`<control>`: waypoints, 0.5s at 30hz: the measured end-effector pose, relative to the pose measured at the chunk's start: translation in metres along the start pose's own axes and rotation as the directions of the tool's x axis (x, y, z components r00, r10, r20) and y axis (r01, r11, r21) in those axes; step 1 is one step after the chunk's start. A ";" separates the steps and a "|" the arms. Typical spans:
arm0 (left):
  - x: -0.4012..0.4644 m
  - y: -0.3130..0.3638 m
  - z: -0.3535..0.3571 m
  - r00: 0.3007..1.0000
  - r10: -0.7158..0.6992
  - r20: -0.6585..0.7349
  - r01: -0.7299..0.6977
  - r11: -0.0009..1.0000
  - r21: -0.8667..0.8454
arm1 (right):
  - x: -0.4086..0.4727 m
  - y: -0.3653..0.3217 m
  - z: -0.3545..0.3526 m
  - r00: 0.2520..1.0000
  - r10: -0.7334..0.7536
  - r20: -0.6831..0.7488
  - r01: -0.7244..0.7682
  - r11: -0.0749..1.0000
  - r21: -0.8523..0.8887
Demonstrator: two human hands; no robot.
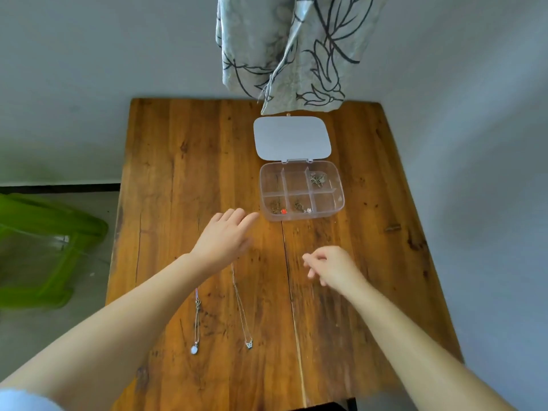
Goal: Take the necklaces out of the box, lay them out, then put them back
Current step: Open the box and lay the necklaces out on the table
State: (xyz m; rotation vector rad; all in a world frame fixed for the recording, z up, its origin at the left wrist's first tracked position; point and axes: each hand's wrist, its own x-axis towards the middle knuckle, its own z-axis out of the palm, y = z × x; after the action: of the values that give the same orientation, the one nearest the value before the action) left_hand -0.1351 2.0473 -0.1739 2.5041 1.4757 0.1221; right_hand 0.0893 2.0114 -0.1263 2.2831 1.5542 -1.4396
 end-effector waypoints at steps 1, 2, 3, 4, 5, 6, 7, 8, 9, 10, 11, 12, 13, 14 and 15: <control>0.007 0.008 -0.001 0.999 -0.023 -0.028 0.023 1.000 -0.019 | 0.017 -0.001 -0.025 0.997 -0.028 -0.067 0.026 0.999 -0.024; 0.014 0.015 -0.001 0.998 -0.046 -0.053 0.044 0.998 -0.036 | 0.035 -0.003 -0.047 0.989 -0.064 -0.130 0.055 0.996 -0.074; 0.021 0.022 0.000 0.995 -0.071 -0.071 0.068 0.996 -0.053 | 0.053 -0.007 -0.065 0.977 -0.112 -0.183 0.085 0.985 -0.147; 0.027 0.026 0.001 0.992 -0.101 -0.078 0.096 0.993 -0.070 | 0.070 -0.012 -0.080 0.960 -0.171 -0.221 0.115 0.963 -0.243; 0.033 0.029 0.003 0.988 -0.130 -0.078 0.123 0.989 -0.085 | 0.086 -0.019 -0.091 0.942 -0.238 -0.236 0.145 0.925 -0.352; 0.037 0.031 0.005 0.985 -0.153 -0.076 0.145 0.985 -0.096 | 0.101 -0.026 -0.097 0.924 -0.307 -0.229 0.178 0.873 -0.454; 0.040 0.032 0.008 0.983 -0.170 -0.074 0.162 0.982 -0.101 | 0.114 -0.032 -0.100 0.904 -0.373 -0.207 0.214 0.817 -0.536; 0.043 0.032 0.011 0.980 -0.187 -0.073 0.179 0.979 -0.101 | 0.127 -0.036 -0.099 0.885 -0.430 -0.178 0.248 0.760 -0.600; 0.044 0.031 0.013 0.976 -0.201 -0.078 0.194 0.976 -0.099 | 0.137 -0.039 -0.097 0.867 -0.477 -0.148 0.272 0.700 -0.660; 0.045 0.030 0.016 0.973 -0.212 -0.090 0.204 0.974 -0.097 | 0.146 -0.041 -0.093 0.852 -0.512 -0.113 0.284 0.631 -0.722; 0.046 0.029 0.018 0.971 -0.218 -0.103 0.209 0.973 -0.094 | 0.152 -0.042 -0.090 0.846 -0.529 -0.072 0.282 0.557 -0.781; 0.048 0.029 0.019 0.970 -0.221 -0.107 0.212 0.973 -0.090 | 0.155 -0.043 -0.087 0.848 -0.529 -0.035 0.270 0.488 -0.830; 0.049 0.030 0.020 0.969 -0.223 -0.105 0.214 0.973 -0.085 | 0.156 -0.044 -0.085 0.860 -0.511 -0.005 0.251 0.430 -0.867; 0.049 0.030 0.020 0.968 -0.227 -0.106 0.219 0.972 -0.082 | 0.157 -0.045 -0.084 0.874 -0.486 0.020 0.233 0.381 -0.895; 0.049 0.031 0.020 0.966 -0.234 -0.108 0.226 0.970 -0.083 | 0.156 -0.047 -0.084 0.886 -0.462 0.040 0.219 0.342 -0.914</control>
State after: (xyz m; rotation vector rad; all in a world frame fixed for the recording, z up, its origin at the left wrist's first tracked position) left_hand -0.0808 2.0728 -0.1881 2.2848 1.7645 0.2797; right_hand 0.1218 2.1876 -0.1657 1.4580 2.1990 -0.0760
